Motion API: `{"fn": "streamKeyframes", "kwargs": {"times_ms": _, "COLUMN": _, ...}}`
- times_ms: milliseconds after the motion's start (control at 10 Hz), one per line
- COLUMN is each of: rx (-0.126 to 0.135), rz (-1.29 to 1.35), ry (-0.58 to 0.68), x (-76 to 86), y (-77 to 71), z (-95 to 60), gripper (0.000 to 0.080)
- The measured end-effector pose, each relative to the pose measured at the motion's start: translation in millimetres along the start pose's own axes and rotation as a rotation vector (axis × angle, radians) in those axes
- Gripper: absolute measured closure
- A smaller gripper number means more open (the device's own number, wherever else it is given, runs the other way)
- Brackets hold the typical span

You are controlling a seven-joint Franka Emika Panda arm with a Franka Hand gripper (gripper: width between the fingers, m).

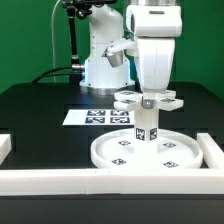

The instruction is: Assemble round table

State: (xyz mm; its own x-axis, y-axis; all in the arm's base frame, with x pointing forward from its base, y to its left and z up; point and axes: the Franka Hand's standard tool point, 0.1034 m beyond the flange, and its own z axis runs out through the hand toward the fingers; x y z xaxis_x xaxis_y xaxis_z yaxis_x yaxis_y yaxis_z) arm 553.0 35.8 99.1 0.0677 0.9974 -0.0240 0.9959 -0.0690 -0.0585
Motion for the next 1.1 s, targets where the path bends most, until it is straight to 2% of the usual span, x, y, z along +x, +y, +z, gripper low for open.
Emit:
{"fn": "streamKeyframes", "kwargs": {"times_ms": 200, "rx": 0.006, "rz": 0.05, "ry": 0.003, "x": -1.7, "y": -0.7, "z": 0.3, "gripper": 0.0351}}
{"fn": "streamKeyframes", "kwargs": {"times_ms": 400, "rx": 0.061, "rz": 0.357, "ry": 0.02, "x": -8.3, "y": -3.2, "z": 1.0, "gripper": 0.0351}}
{"fn": "streamKeyframes", "kwargs": {"times_ms": 500, "rx": 0.076, "rz": 0.478, "ry": 0.028, "x": -9.0, "y": -3.5, "z": 1.4, "gripper": 0.0351}}
{"fn": "streamKeyframes", "kwargs": {"times_ms": 1100, "rx": 0.083, "rz": 0.913, "ry": 0.013, "x": -7.8, "y": -3.3, "z": 1.1, "gripper": 0.035}}
